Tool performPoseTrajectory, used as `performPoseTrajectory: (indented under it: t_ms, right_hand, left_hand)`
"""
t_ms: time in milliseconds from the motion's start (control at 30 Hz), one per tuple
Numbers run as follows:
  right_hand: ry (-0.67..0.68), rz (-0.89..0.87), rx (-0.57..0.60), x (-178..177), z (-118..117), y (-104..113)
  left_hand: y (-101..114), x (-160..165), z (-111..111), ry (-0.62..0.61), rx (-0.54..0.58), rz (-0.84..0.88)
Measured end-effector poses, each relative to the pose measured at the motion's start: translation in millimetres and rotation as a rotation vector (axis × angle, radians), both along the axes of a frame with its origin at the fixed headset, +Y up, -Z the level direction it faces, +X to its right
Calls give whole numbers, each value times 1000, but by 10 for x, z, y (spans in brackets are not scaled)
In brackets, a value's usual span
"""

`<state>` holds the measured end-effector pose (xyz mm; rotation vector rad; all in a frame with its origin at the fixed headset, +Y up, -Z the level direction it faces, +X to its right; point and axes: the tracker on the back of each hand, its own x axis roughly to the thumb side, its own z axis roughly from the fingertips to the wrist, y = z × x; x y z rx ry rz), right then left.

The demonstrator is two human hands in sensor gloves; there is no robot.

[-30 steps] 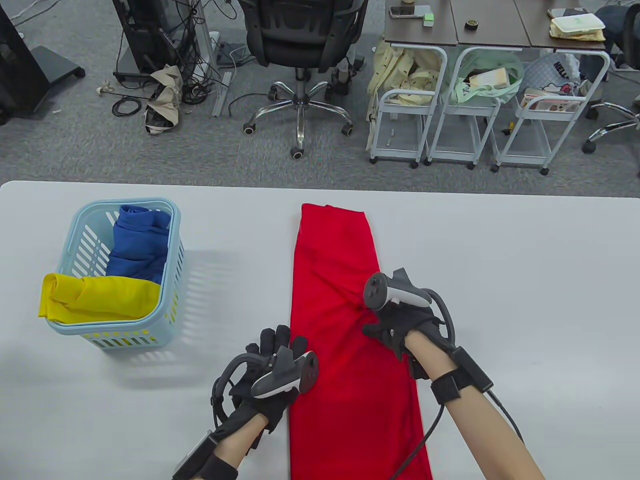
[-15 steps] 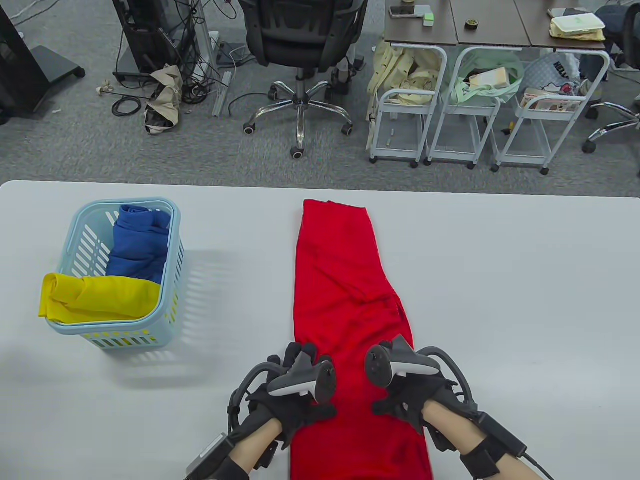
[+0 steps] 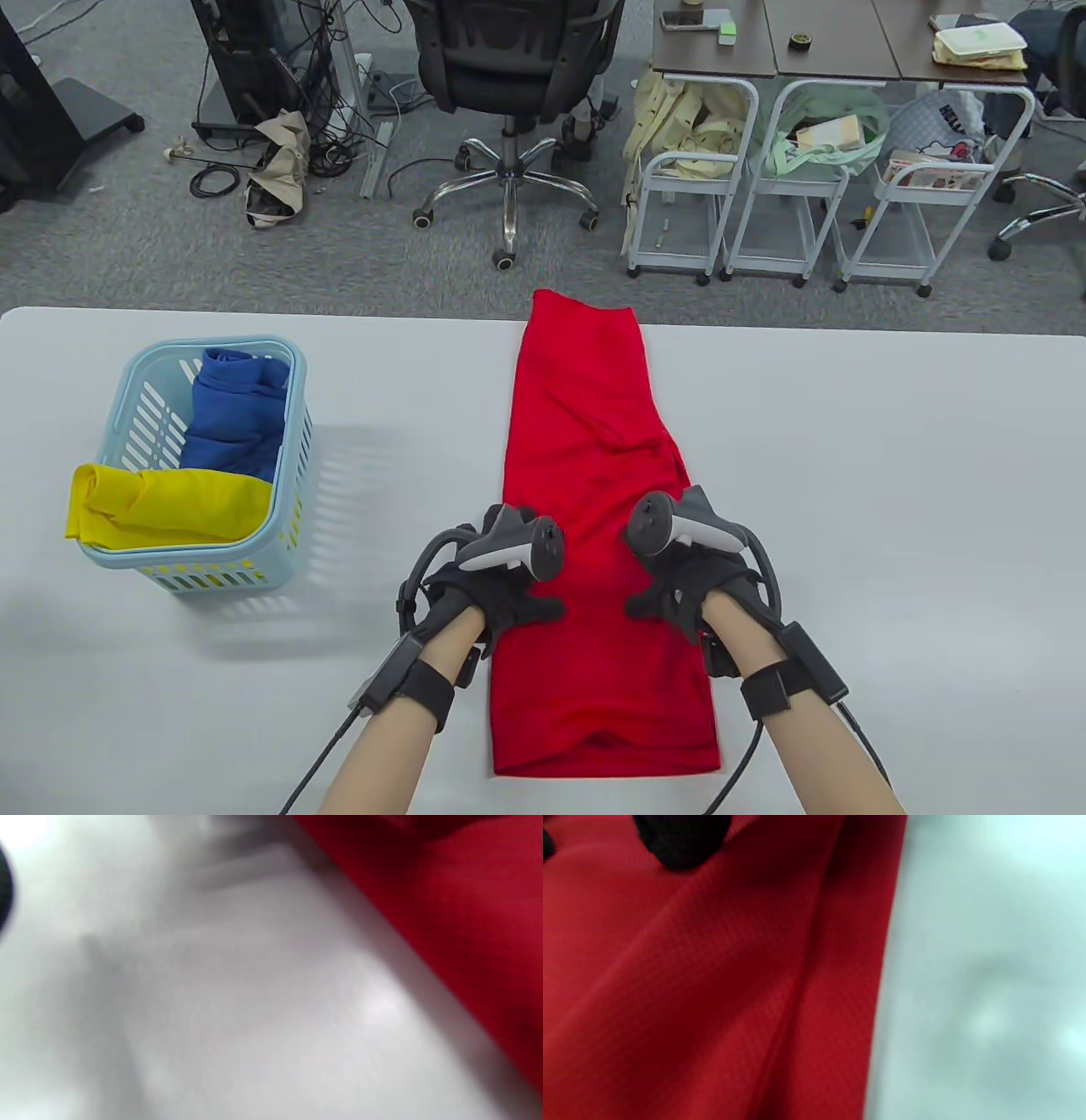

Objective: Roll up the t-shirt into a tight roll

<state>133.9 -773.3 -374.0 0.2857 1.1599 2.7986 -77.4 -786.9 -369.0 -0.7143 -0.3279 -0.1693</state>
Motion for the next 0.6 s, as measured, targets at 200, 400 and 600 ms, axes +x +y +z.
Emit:
performPoseTrajectory:
  t_ms: [200, 400, 600]
  right_hand:
    - [-8, 14, 2, -16, -75, 10]
    - [-6, 6, 16, -4, -76, -2]
    - [-16, 133, 92, -142, 3, 97]
  left_hand:
    - [82, 65, 98, -25, 84, -81]
    - [112, -73, 660, -60, 28, -18]
    - [-94, -254, 898, -62, -47, 59]
